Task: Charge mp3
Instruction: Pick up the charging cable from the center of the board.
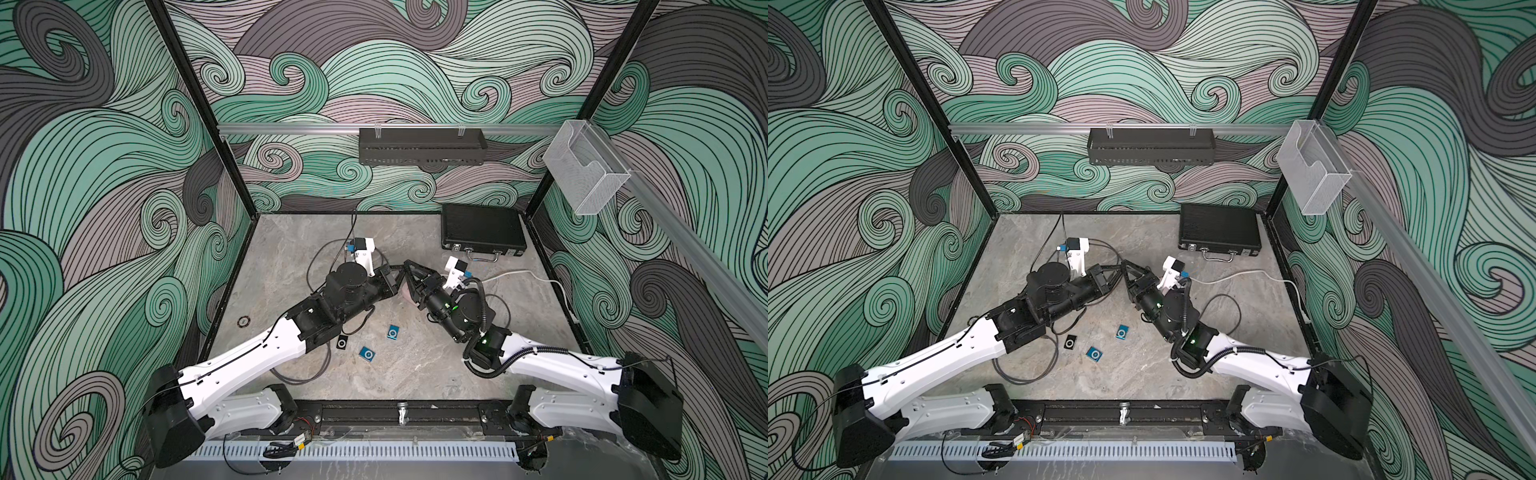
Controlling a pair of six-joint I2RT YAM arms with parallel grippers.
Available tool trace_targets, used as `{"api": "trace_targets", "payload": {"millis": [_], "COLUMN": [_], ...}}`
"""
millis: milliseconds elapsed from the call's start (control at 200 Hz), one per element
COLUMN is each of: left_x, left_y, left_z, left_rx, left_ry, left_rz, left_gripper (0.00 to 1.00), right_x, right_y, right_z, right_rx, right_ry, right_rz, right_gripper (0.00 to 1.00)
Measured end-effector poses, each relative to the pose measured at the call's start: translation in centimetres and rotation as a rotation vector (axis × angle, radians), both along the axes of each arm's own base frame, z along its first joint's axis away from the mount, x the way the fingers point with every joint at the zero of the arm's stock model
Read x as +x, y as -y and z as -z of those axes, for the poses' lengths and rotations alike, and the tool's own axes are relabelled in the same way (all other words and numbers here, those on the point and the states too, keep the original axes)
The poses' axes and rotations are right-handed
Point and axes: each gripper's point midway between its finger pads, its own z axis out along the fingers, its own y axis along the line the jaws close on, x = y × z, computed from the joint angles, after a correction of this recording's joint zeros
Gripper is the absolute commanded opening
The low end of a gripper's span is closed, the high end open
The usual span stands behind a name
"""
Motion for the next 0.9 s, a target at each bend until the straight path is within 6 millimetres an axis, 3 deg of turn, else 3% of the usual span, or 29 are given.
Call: {"api": "trace_targets", "payload": {"millis": [485,691,806,901], "left_x": [-0.2,-0.2,-0.3,-0.6], "left_y": [0.2,0.4,-0.2,-1.4], "left_z": [-0.1,0.8,1.6,1.1], "left_rx": [-0.048,-0.026,0.035,0.087], "left_ry": [-0.025,-0.049,-0.061,-0.044], "left_rz": [-0.002,0.004,-0.007,-0.032], "left_gripper": [0.09,0.30,0.35,0.36], "right_x": [0.2,0.2,-0.3,-1.0], "right_y": [0.9,1.4,2.4,4.0], "right_z": [-0.2,0.0,0.5,0.5], "right_rx": [-0.010,-0.041,-0.092,-0.149], "right_ry": [0.021,0.026,0.023,0.031], "right_rz": [0.048,0.063,0.073,0.091], "right_gripper": [0.02,0.00,0.00,0.00]}}
